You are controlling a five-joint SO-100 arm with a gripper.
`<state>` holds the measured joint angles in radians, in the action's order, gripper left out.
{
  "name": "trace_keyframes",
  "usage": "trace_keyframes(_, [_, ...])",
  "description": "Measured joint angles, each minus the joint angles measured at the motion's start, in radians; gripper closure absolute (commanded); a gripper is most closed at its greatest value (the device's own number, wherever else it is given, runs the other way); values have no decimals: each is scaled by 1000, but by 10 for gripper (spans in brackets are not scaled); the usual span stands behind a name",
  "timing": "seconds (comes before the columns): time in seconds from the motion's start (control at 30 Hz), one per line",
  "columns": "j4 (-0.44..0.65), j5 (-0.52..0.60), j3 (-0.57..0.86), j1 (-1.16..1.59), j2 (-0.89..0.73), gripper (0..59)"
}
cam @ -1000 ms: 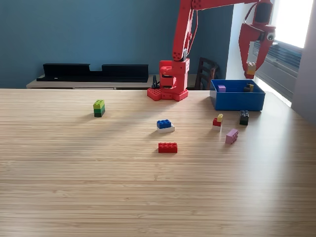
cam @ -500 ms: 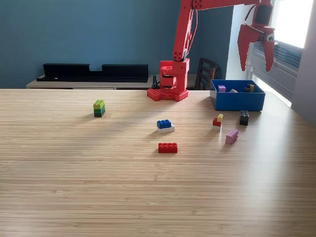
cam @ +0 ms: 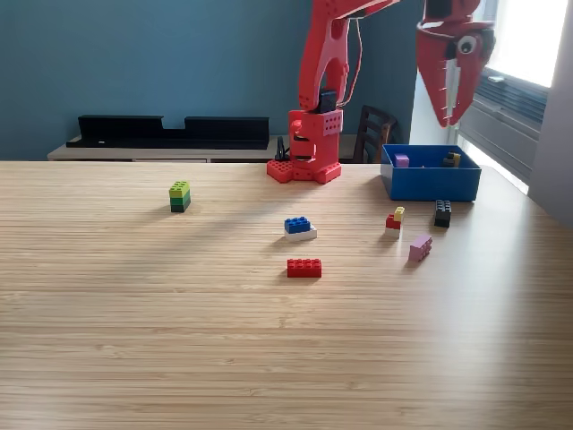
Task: Grasp a lego block and put it in the bin.
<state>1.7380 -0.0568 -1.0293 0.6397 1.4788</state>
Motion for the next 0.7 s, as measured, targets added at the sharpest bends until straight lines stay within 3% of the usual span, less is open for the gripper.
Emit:
trace_keyframes(0.13, [-3,58,-17,-275,0,584])
trace_keyframes(0.3, [-58,101,-144,-494,0,583])
trace_keyframes(0.43, [-112,103,-229,-532,0,583])
trace_keyframes(0.7, [-141,101,-264,-537,0,582])
